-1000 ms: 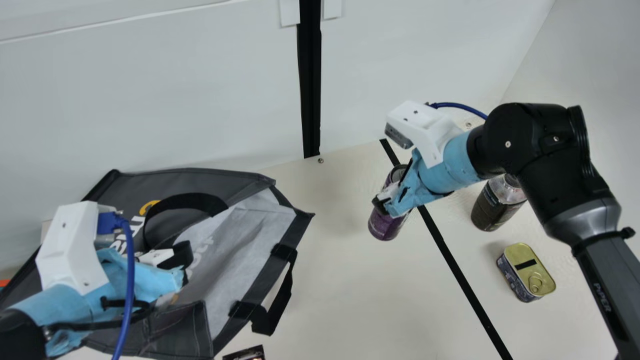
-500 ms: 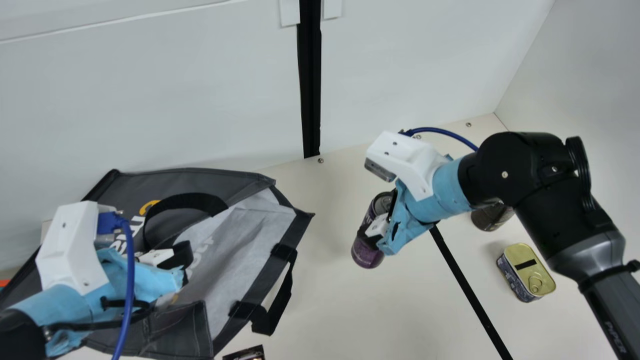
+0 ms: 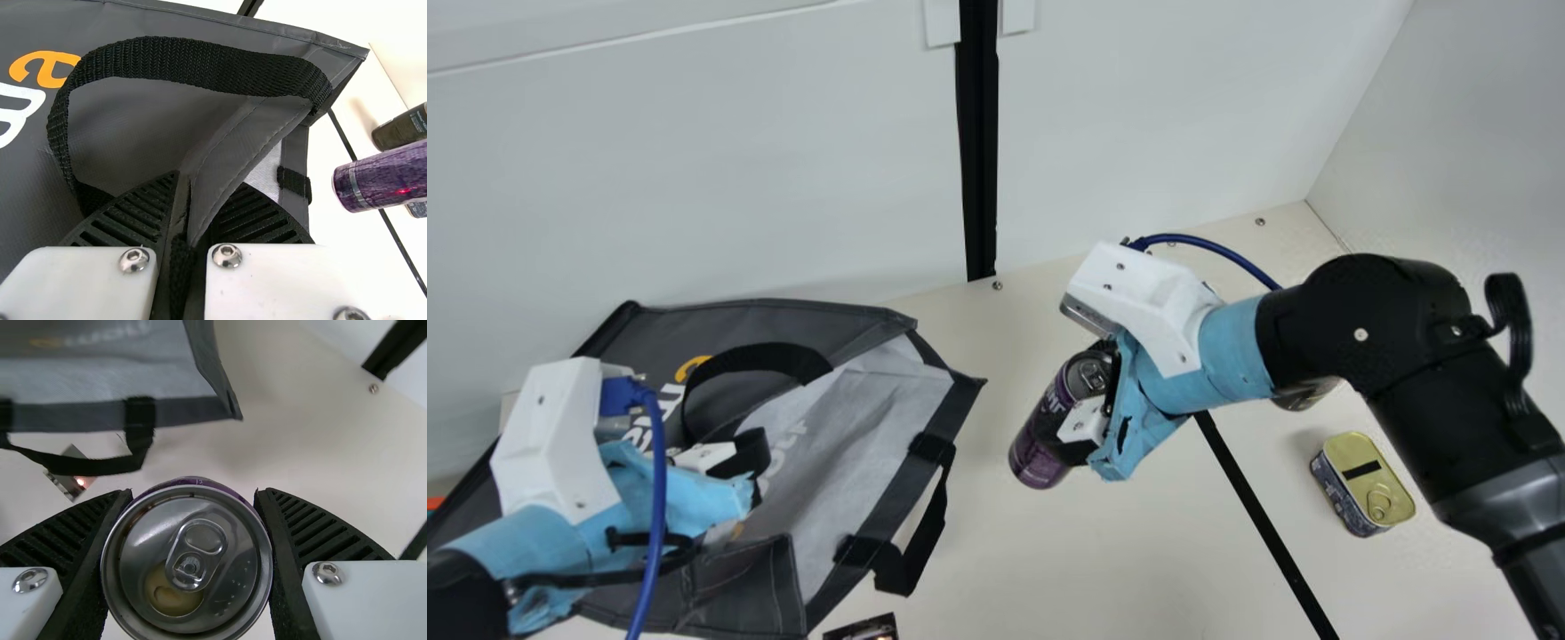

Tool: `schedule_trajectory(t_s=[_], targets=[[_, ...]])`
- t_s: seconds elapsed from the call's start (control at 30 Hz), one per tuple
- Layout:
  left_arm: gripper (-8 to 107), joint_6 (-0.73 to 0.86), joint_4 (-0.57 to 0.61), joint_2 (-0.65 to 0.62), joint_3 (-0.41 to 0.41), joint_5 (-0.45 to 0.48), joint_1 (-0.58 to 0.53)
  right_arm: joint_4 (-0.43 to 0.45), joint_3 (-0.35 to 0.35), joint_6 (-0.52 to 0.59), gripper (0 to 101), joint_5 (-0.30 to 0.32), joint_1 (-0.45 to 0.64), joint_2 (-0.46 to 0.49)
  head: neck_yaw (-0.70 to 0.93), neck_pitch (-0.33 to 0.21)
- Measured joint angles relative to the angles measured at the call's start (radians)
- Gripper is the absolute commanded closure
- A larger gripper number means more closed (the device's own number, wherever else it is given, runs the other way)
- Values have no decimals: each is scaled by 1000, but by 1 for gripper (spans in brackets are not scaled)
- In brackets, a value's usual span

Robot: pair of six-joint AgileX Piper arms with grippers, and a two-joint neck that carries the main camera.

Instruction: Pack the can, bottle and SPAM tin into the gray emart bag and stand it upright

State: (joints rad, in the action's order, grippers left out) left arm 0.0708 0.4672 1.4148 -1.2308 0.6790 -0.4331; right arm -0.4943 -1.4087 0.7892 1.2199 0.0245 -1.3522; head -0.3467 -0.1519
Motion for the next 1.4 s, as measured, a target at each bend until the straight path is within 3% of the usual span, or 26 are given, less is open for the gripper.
schedule_trajectory(t_s=[0.77,1.4], targets=[[107,0,0,0,0,0,0,-394,-10,135,101,-1,94,31,-2,0],[107,0,0,0,0,0,0,-530,57,195,101,-2,91,16,-2,0]])
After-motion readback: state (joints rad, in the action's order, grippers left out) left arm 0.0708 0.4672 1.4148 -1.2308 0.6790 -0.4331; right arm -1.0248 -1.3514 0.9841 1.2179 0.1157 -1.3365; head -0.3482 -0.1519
